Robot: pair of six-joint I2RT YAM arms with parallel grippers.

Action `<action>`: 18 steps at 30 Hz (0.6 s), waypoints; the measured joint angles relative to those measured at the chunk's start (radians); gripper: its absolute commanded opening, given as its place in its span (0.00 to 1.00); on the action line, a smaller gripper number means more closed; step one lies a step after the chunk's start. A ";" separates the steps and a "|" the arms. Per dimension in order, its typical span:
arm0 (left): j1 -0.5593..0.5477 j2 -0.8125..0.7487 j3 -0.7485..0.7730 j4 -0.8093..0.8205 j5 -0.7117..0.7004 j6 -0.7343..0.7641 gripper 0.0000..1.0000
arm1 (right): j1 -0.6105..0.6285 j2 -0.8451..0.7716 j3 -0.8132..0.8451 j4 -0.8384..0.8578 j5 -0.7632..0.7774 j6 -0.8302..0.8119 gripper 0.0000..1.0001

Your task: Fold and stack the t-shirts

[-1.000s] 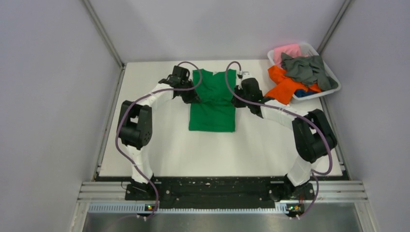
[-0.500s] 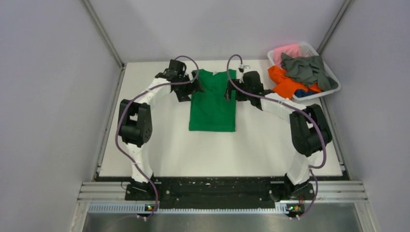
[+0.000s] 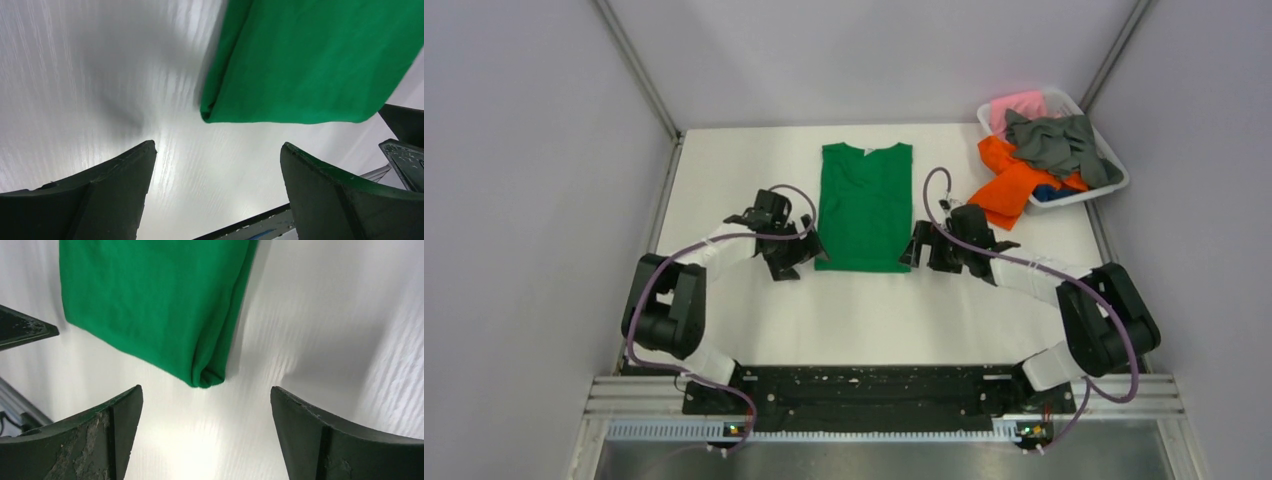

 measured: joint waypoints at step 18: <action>-0.004 0.085 -0.053 0.119 0.079 -0.051 0.53 | 0.036 0.115 -0.020 0.067 -0.087 0.146 0.54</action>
